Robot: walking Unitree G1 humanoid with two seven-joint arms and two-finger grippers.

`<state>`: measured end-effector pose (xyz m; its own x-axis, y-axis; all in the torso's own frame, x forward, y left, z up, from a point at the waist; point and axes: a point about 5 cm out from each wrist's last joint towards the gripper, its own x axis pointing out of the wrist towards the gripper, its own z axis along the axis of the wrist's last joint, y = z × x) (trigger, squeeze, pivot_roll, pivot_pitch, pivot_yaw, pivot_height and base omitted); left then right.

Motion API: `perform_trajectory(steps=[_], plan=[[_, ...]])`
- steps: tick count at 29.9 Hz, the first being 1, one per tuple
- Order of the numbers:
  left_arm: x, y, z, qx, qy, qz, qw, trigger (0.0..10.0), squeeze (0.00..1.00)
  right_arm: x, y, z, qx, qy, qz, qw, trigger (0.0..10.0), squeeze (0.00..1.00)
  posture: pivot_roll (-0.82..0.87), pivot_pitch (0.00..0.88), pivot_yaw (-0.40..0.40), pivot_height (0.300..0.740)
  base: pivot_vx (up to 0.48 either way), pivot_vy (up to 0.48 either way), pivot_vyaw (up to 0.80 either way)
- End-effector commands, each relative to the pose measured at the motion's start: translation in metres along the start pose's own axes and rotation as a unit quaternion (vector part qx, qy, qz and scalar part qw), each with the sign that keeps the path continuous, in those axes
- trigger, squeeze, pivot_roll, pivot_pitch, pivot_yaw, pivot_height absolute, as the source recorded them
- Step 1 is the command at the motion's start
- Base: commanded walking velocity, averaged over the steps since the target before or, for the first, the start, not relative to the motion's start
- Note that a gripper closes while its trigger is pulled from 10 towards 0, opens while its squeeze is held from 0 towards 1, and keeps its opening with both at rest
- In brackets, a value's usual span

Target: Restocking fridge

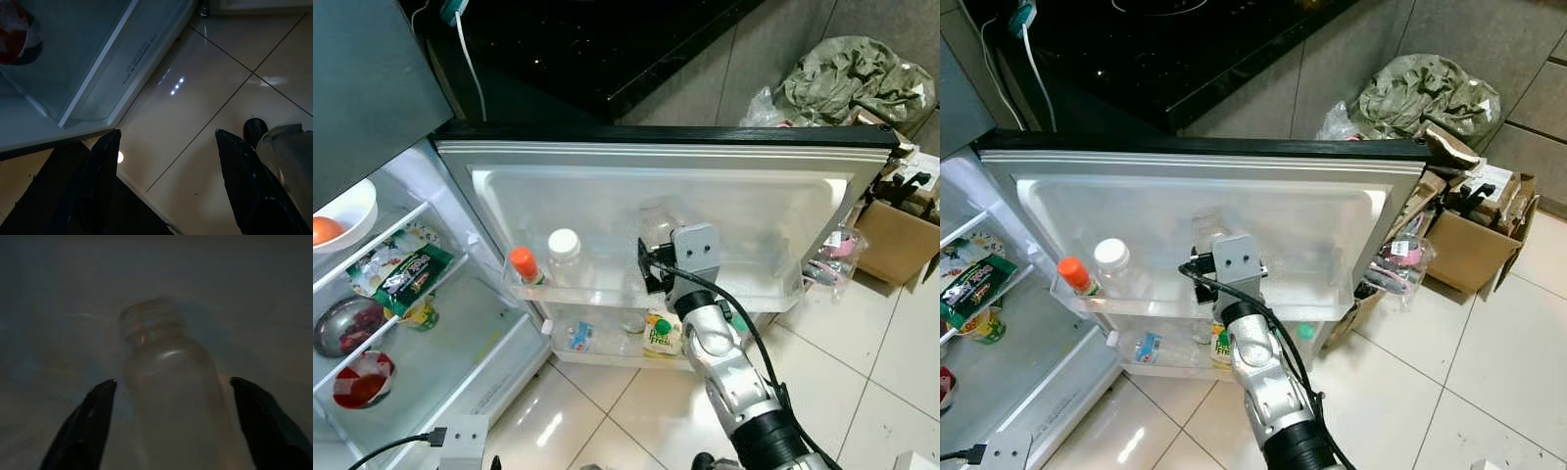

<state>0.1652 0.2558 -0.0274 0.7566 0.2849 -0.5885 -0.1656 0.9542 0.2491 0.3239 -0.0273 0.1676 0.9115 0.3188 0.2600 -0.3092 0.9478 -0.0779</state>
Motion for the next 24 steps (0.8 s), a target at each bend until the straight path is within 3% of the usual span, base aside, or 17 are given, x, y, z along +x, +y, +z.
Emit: perform_trajectory(steps=[1, 9, 15, 19, 21, 22, 23, 24], plan=[[-0.005, 0.002, -0.014, 0.011, 0.026, 0.002, 1.000, 10.0, 0.00, -0.009, 0.044, -0.003, 0.083, 0.023, 0.028, 0.996, 10.0, 0.00, 0.00, 0.279, 0.046, 0.710, 0.000, 0.000, 0.00], [-0.003, 0.002, -0.014, 0.013, 0.027, 0.001, 1.000, 10.0, 0.00, -0.018, 0.046, 0.001, 0.084, 0.022, 0.059, 0.994, 10.0, 0.00, -0.01, 0.270, 0.047, 0.710, 0.000, 0.000, 0.00], [-0.001, 0.001, -0.012, 0.013, 0.025, 0.000, 1.000, 10.0, 0.00, -0.020, 0.042, 0.003, 0.041, 0.027, 0.105, 0.993, 10.0, 0.00, -0.01, 0.261, 0.047, 0.710, 0.000, 0.000, 0.00], [0.000, 0.001, -0.011, 0.012, 0.024, 0.001, 1.000, 10.0, 0.00, -0.024, 0.020, 0.018, -0.047, 0.024, 0.180, 0.982, 10.0, 0.00, -0.02, 0.260, 0.054, 0.710, 0.000, 0.000, 0.00], [0.000, 0.001, -0.011, 0.012, 0.024, 0.001, 1.000, 10.0, 0.00, -0.024, 0.016, 0.019, -0.063, 0.028, 0.190, 0.979, 10.0, 0.00, -0.02, 0.260, 0.054, 0.710, 0.000, 0.000, 0.00], [0.001, 0.001, -0.011, 0.012, 0.025, 0.000, 1.000, 10.0, 0.00, -0.026, 0.004, 0.018, -0.100, 0.046, 0.213, 0.971, 10.0, 0.00, -0.02, 0.257, 0.060, 0.710, 0.000, 0.000, 0.00], [0.002, 0.002, -0.010, 0.014, 0.025, -0.002, 1.000, 10.0, 0.00, -0.026, -0.024, 0.016, -0.151, 0.096, 0.239, 0.954, 10.0, 0.00, -0.03, 0.255, 0.064, 0.710, 0.000, 0.000, 0.00], [0.002, 0.002, -0.010, 0.014, 0.025, -0.002, 1.000, 10.0, 0.00, -0.026, -0.024, 0.016, -0.151, 0.096, 0.239, 0.954, 10.0, 0.00, -0.03, 0.255, 0.064, 0.710, 0.000, 0.000, 0.00]])
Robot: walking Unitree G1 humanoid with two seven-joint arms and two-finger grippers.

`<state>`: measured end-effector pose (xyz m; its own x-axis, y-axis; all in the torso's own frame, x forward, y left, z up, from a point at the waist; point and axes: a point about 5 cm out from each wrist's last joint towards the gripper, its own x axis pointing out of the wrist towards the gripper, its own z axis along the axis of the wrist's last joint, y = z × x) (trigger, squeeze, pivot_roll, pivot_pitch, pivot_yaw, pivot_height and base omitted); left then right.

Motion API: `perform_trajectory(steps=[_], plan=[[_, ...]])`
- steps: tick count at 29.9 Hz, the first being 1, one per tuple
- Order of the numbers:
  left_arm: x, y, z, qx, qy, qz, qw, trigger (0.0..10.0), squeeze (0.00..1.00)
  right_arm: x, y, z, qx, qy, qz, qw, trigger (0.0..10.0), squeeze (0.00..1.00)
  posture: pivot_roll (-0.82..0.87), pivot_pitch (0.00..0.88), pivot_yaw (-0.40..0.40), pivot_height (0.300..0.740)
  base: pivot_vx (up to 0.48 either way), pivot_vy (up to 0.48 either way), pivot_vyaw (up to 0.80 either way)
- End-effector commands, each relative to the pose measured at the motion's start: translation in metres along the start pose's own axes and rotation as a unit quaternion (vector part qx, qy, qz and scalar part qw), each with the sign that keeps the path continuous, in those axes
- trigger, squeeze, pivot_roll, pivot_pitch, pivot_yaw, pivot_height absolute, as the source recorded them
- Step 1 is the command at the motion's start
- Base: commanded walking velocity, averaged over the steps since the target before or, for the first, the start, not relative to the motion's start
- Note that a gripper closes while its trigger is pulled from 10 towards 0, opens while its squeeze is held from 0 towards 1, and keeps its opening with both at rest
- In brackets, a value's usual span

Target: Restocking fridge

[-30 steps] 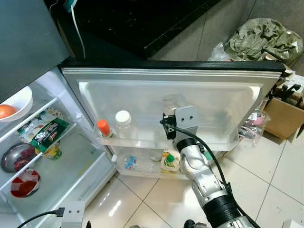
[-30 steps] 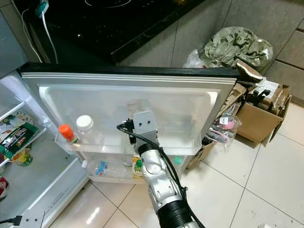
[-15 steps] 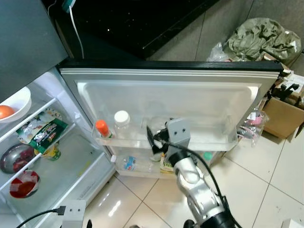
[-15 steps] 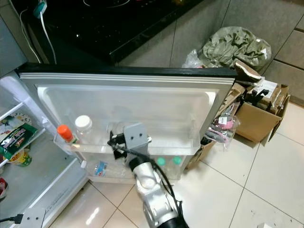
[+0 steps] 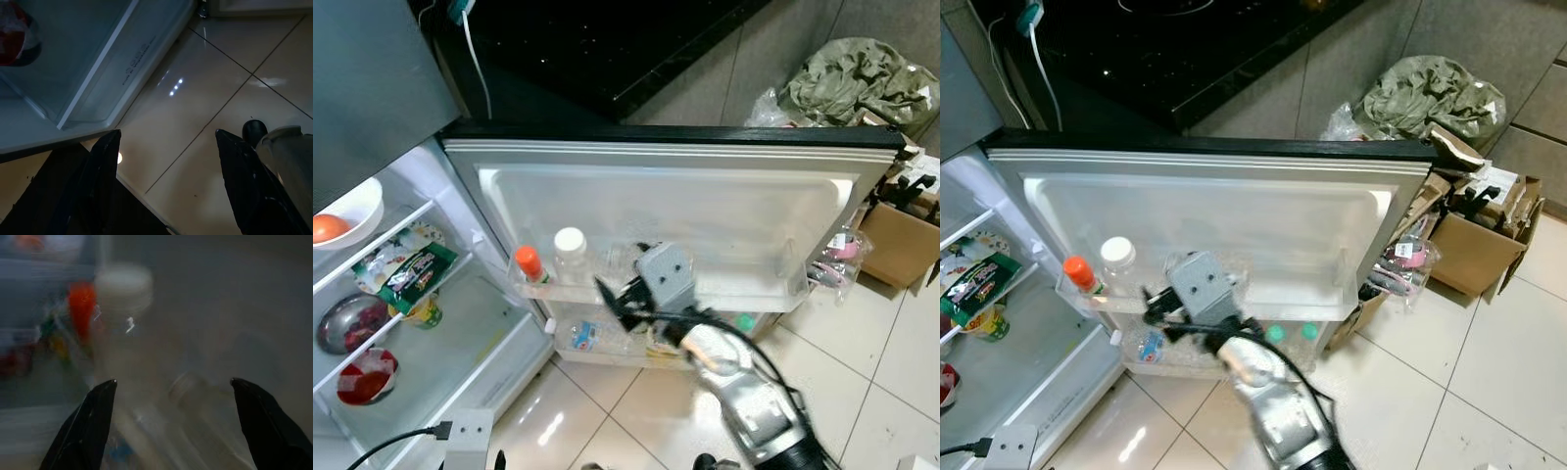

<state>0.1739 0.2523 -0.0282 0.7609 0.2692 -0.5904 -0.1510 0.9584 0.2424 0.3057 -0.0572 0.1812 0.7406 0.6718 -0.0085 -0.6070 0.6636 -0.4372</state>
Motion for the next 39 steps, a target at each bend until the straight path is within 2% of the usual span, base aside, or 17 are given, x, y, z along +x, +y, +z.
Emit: perform_trajectory(steps=[1, 4, 6, 7, 8, 9, 12, 13, 14, 15, 20, 24, 29, 39], plan=[[-0.003, 0.008, -0.014, 0.012, 0.026, 0.005, 1.000, 10.0, 0.00, -0.009, -0.014, -0.009, 0.001, 0.052, 0.037, 0.998, 10.0, 0.00, -0.04, 0.253, 0.066, 0.710, 0.000, 0.000, 0.00], [0.000, 0.007, -0.011, 0.013, 0.024, 0.003, 1.000, 10.0, 0.00, -0.013, -0.032, -0.014, 0.018, 0.081, 0.069, 0.994, 10.0, 0.00, -0.05, 0.253, 0.067, 0.710, 0.000, 0.000, 0.00], [0.000, 0.007, -0.011, 0.013, 0.024, 0.003, 1.000, 10.0, 0.00, -0.013, -0.032, -0.014, 0.018, 0.081, 0.069, 0.994, 10.0, 0.00, -0.05, 0.253, 0.067, 0.710, 0.000, 0.000, 0.00], [0.001, 0.006, -0.010, 0.014, 0.024, 0.001, 1.000, 10.0, 0.00, -0.011, -0.042, -0.014, 0.020, 0.091, 0.075, 0.993, 10.0, 0.00, -0.06, 0.252, 0.069, 0.710, 0.000, 0.000, 0.00], [0.003, 0.003, -0.009, 0.015, 0.023, -0.003, 1.000, 10.0, 0.00, -0.001, -0.065, -0.010, 0.010, 0.110, 0.075, 0.991, 10.0, 0.00, -0.06, 0.246, 0.071, 0.710, 0.000, 0.000, 0.00], [0.003, 0.002, -0.008, 0.015, 0.022, -0.004, 1.000, 10.0, 0.00, 0.005, -0.074, -0.007, 0.009, 0.114, 0.074, 0.991, 10.0, 0.00, -0.06, 0.246, 0.071, 0.710, 0.000, 0.000, 0.00], [0.003, 0.001, -0.008, 0.015, 0.021, -0.005, 1.000, 10.0, 0.00, 0.012, -0.083, -0.001, 0.006, 0.112, 0.071, 0.991, 10.0, 0.00, -0.05, 0.245, 0.072, 0.710, 0.000, 0.000, 0.00], [0.003, 0.002, -0.007, 0.018, 0.018, -0.006, 1.000, 10.0, 0.00, 0.022, -0.096, 0.014, 0.007, 0.100, 0.066, 0.993, 10.0, 0.00, -0.04, 0.244, 0.073, 0.710, 0.000, 0.000, 0.00], [0.002, 0.003, -0.007, 0.019, 0.017, -0.005, 1.000, 10.0, 0.00, 0.026, -0.101, 0.023, 0.010, 0.090, 0.073, 0.993, 10.0, 0.00, -0.04, 0.244, 0.073, 0.710, 0.000, 0.000, 0.00], [0.002, 0.003, -0.007, 0.019, 0.017, -0.005, 1.000, 10.0, 0.00, 0.026, -0.101, 0.023, 0.010, 0.090, 0.073, 0.993, 10.0, 0.00, -0.04, 0.244, 0.073, 0.710, 0.000, 0.000, 0.00], [0.001, 0.012, -0.009, 0.022, 0.020, 0.004, 1.000, 10.0, 0.00, 0.032, -0.105, 0.058, 0.025, 0.044, 0.135, 0.990, 10.0, 0.00, -0.03, 0.244, 0.073, 0.710, 0.000, 0.000, 0.00], [0.001, 0.011, -0.010, 0.021, 0.020, 0.004, 1.000, 10.0, 0.00, 0.034, -0.106, 0.064, 0.021, 0.033, 0.151, 0.988, 10.0, 0.00, -0.02, 0.244, 0.068, 0.710, 0.000, 0.000, 0.00], [0.002, 0.006, -0.010, 0.019, 0.020, 0.002, 1.000, 10.0, 0.00, 0.037, -0.105, 0.062, 0.011, 0.032, 0.160, 0.986, 10.0, 0.00, -0.03, 0.243, 0.066, 0.710, 0.000, 0.000, 0.00], [0.003, 0.002, -0.009, 0.014, 0.019, 0.000, 1.000, 10.0, 0.00, 0.032, -0.095, 0.037, -0.057, 0.080, 0.183, 0.978, 10.0, 0.00, -0.03, 0.239, 0.056, 0.710, 0.000, 0.000, 0.00]])
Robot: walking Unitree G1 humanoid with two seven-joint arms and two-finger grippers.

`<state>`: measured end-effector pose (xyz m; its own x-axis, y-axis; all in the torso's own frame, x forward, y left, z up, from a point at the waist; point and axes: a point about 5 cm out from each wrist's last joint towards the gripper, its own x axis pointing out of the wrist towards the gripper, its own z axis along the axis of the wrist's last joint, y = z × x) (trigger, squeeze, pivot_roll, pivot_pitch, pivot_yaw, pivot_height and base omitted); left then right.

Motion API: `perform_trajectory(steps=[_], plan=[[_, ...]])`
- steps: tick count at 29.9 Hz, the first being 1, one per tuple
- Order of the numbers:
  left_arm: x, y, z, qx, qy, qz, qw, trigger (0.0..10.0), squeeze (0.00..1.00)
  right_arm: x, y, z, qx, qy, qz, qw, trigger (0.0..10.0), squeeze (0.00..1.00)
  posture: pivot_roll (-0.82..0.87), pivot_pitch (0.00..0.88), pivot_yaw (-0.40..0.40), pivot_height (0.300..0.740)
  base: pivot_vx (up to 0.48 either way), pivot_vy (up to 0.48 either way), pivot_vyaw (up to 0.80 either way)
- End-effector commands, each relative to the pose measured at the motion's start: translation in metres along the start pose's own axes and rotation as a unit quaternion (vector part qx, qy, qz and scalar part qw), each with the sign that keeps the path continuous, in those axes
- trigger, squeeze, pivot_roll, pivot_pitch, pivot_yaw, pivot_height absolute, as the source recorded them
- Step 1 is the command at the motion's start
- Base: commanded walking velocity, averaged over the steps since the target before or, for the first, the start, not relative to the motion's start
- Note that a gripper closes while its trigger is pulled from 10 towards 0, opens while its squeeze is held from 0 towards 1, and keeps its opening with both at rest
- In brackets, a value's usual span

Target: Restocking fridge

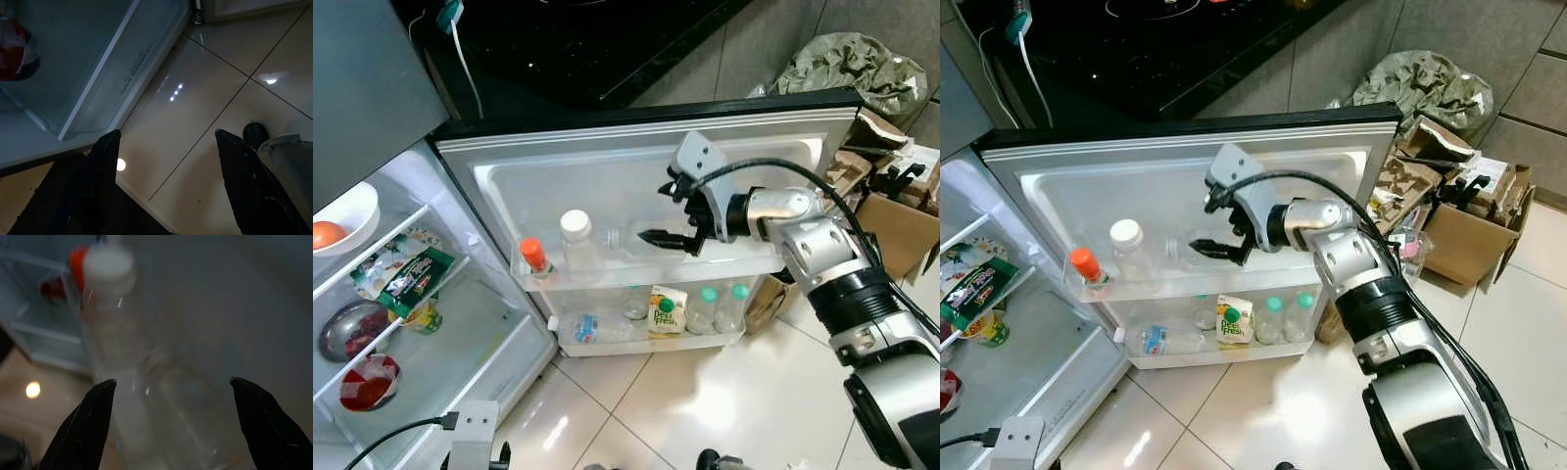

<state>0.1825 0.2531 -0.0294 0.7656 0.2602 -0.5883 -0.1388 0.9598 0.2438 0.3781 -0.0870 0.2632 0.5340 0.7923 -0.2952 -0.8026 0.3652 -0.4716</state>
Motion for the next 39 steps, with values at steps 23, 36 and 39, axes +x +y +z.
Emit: perform_trajectory(steps=[23, 36, 39], plan=[[-0.012, 0.001, -0.026, 0.004, 0.029, 0.008, 1.000, 10.0, 0.00, -0.022, -0.014, 0.026, 0.002, -0.158, -0.264, 0.952, 10.0, 0.00, -0.02, 0.232, 0.034, 0.710, 0.000, 0.000, 0.00], [-0.007, -0.002, -0.025, 0.026, 0.027, -0.007, 0.999, 10.0, 0.00, -0.026, 0.087, 0.000, 0.105, -0.193, -0.267, 0.938, 10.0, 0.00, -0.05, 0.210, 0.029, 0.710, 0.000, 0.000, 0.00], [-0.007, -0.001, -0.027, 0.032, 0.029, -0.007, 0.999, 10.0, 0.00, -0.014, 0.133, -0.065, 0.110, -0.088, -0.299, 0.944, 10.0, 0.00, -0.05, 0.192, 0.032, 0.710, 0.000, 0.000, 0.00]])
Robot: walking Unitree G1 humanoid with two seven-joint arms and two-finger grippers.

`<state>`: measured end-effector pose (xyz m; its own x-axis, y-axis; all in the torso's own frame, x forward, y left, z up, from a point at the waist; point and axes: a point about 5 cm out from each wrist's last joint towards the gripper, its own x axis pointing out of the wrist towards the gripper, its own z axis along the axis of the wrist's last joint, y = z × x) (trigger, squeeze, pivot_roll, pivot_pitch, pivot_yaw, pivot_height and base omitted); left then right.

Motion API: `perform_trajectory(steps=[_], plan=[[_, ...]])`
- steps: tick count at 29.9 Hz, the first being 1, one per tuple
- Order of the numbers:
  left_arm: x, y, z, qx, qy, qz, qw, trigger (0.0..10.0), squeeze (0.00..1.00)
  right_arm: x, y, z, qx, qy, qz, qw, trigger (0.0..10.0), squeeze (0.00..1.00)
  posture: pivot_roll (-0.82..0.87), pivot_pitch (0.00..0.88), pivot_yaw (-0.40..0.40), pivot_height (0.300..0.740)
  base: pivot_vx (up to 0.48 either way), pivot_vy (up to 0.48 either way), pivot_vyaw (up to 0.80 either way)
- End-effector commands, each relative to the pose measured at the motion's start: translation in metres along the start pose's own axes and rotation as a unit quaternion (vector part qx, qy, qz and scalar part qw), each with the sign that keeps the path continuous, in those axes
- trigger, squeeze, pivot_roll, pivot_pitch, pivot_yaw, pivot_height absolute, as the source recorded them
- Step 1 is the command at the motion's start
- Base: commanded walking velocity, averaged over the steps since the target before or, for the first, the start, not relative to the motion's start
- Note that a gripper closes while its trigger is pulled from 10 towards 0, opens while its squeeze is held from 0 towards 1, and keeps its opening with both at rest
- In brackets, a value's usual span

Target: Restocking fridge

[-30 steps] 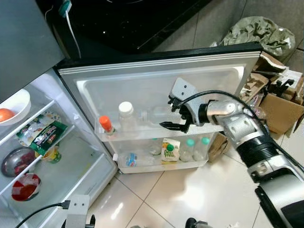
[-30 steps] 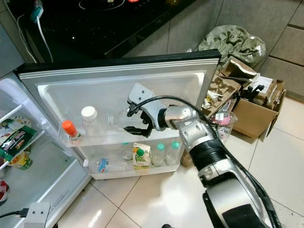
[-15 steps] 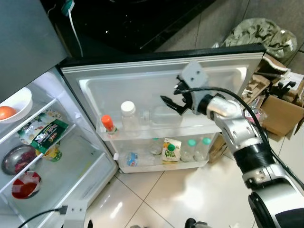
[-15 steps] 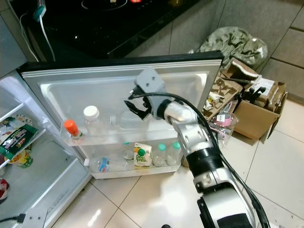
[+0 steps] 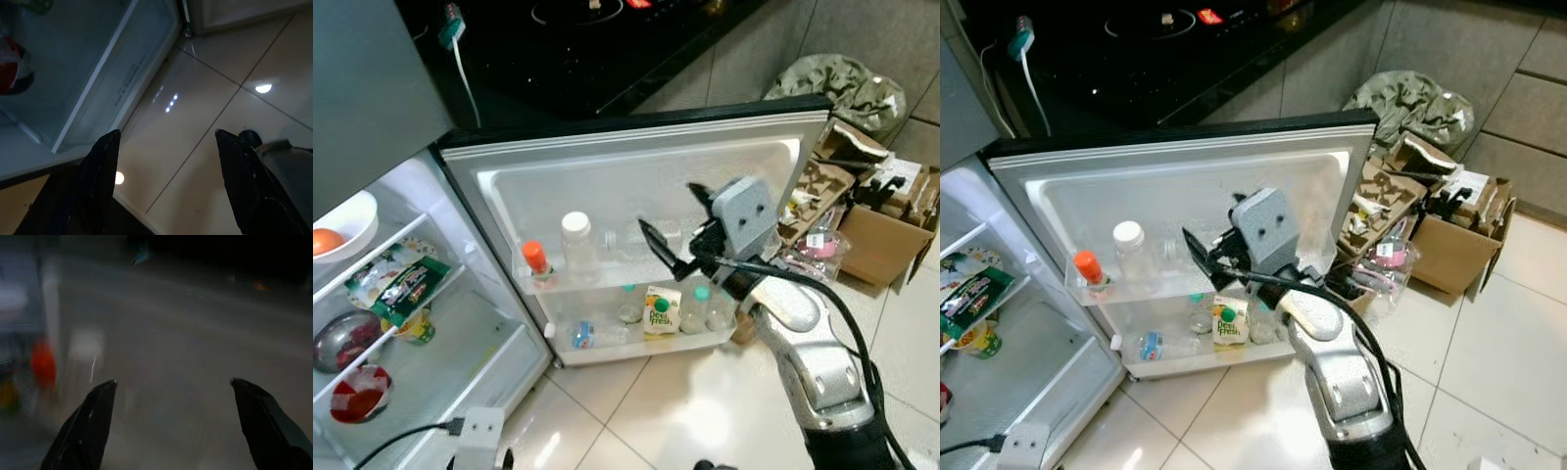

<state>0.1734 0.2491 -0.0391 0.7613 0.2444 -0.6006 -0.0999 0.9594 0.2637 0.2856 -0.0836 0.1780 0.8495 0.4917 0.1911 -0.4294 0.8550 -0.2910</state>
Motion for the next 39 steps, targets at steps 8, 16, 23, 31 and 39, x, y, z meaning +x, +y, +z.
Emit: perform_trajectory(steps=[8, 16, 23, 31, 39], plan=[[-0.004, 0.001, -0.024, 0.012, 0.042, -0.020, 0.999, 10.0, 0.00, -0.104, 0.040, -0.163, -0.038, 0.338, -0.026, 0.940, 10.0, 0.00, -0.06, 0.161, 0.038, 0.710, 0.000, 0.000, 0.00], [-0.005, -0.004, -0.033, -0.008, 0.053, -0.041, 0.998, 10.0, 0.00, -0.182, 0.032, -0.211, 0.066, 0.490, -0.138, 0.858, 10.0, 0.00, -0.07, 0.131, 0.038, 0.710, 0.000, 0.000, 0.00], [-0.003, -0.002, -0.036, -0.005, 0.058, -0.040, 0.997, 10.0, 0.00, -0.198, 0.026, -0.218, 0.102, 0.498, -0.192, 0.839, 10.0, 0.00, -0.08, 0.116, 0.042, 0.710, 0.000, 0.000, 0.00], [0.001, -0.016, -0.031, -0.007, 0.050, -0.053, 0.997, 10.0, 0.00, -0.189, 0.017, -0.217, 0.100, 0.470, -0.210, 0.851, 10.0, 0.00, -0.11, 0.107, 0.037, 0.710, 0.000, 0.000, 0.00], [0.003, -0.026, -0.028, -0.004, 0.040, -0.068, 0.997, 10.0, 0.00, -0.189, 0.012, -0.215, 0.099, 0.451, -0.225, 0.858, 10.0, 0.00, -0.12, 0.105, 0.037, 0.710, 0.000, 0.000, 0.00]])
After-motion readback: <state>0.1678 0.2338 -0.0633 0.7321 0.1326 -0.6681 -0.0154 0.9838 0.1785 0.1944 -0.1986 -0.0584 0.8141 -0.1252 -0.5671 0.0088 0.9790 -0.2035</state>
